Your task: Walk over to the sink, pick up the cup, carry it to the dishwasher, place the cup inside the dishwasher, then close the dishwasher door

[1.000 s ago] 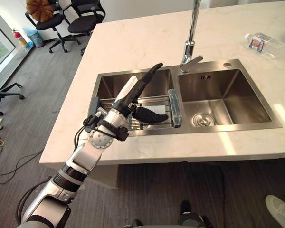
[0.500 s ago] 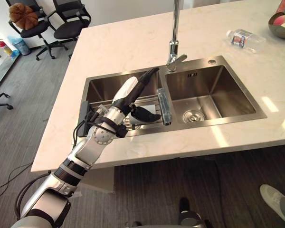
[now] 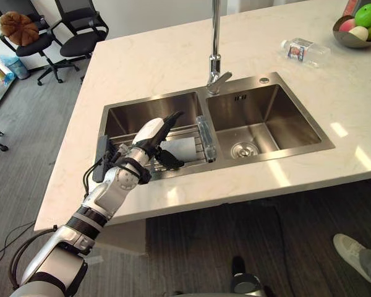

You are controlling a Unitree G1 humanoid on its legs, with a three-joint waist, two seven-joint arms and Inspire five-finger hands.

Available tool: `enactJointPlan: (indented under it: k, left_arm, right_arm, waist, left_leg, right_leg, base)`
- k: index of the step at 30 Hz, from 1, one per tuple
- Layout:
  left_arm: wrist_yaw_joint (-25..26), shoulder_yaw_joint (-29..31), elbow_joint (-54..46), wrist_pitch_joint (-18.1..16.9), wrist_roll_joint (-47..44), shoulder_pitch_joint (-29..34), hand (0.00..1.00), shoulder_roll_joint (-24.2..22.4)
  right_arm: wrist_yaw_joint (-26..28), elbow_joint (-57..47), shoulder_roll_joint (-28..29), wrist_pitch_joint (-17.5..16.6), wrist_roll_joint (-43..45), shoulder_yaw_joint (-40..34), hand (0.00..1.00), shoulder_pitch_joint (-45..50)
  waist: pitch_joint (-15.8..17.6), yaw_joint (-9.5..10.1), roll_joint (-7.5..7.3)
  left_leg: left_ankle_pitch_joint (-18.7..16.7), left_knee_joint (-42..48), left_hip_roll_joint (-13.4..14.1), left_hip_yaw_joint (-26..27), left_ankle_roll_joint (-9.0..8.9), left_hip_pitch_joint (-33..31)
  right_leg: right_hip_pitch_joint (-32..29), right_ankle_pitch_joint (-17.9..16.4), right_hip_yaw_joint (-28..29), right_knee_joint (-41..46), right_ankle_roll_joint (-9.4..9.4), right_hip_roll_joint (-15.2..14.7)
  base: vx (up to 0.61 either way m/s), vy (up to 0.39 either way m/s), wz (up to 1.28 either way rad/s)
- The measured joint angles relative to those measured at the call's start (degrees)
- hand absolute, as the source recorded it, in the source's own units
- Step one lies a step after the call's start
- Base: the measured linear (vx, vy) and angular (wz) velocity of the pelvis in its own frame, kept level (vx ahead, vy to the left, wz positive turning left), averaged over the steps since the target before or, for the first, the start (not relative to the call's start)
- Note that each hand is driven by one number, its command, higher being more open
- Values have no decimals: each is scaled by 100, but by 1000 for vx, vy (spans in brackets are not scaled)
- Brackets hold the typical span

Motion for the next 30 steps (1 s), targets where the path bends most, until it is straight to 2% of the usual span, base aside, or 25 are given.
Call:
enactJointPlan:
  k: [6,8,15,30]
  left_arm:
    - [-299,-1,272,152,150,-162,100,-5]
    - [-579,-35,416,180,240,-255,100,-2]
    - [-1066,-149,437,229,239,-424,100,42]
    - [-1722,-410,440,261,352,-759,100,270]
  right_arm:
    - [-13,-145,2,136,3,138,100,0]
    - [-21,-157,-14,157,4,282,100,0]
    - [-43,-193,-25,150,13,511,100,0]
    - [-124,-267,-140,167,16,725,100,9]
  waist:
    - [3,-8,7]
    - [4,-15,17]
    - [16,-16,7]
    - [88,-58,6]
  left_leg:
    - [9,-11,55,-13,-18,-2]
    - [20,-27,79,-19,-38,-2]
    - [14,-65,24,-116,-38,-2]
    - [-18,-51,40,-50,-40,2]
  right_leg:
    - [0,17,-56,1,-20,45]
    - [0,25,-76,2,-14,73]
    - [12,37,-220,4,2,62]
    - [-26,49,-146,2,10,61]
  base:
    - [-7,-1,0]
    - [15,-8,1]
    - [-10,6,2]
    - [-25,1,-2]
